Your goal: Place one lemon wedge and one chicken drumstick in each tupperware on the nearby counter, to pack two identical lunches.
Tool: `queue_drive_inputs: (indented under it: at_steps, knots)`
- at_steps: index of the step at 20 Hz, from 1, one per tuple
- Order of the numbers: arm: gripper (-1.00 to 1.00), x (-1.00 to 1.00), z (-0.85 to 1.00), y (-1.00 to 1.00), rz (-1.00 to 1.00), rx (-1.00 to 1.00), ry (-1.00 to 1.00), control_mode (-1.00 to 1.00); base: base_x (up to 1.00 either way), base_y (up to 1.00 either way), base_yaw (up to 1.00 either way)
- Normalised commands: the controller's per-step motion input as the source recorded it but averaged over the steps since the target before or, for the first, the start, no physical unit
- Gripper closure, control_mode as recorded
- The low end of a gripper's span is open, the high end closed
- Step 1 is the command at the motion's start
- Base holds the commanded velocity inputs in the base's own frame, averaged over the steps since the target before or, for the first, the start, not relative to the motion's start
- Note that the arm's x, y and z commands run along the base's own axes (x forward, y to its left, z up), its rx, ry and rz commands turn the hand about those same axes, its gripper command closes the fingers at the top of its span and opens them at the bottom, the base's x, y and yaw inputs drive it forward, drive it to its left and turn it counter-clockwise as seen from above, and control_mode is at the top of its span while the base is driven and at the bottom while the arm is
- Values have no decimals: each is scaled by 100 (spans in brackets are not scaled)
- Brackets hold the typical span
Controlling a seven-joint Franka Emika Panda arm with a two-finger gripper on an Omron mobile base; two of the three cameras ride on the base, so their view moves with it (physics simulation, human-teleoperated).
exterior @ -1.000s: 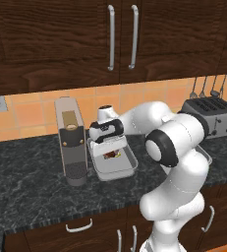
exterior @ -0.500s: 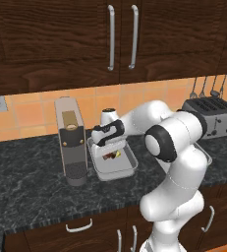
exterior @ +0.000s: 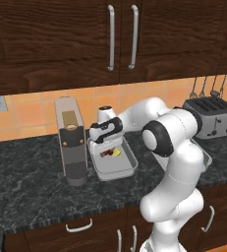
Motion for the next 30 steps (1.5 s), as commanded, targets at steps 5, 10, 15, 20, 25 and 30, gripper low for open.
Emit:
queue_drive_inputs:
  at_steps: [5,10,15,20,25,30]
  knots:
    - [-100,-8,13,-2,0,-3,0,-100,0,0,0]
    - [-100,-71,22,-33,0,0,-2,-100,0,0,0]
    - [-100,-100,20,-50,0,0,-10,-100,0,0,0]
    - [-100,-87,74,-32,0,0,-12,-100,0,0,0]
    - [-100,-84,99,-29,0,4,-4,-100,0,0,0]
    - [-100,-99,61,-53,0,8,-11,-100,0,0,0]
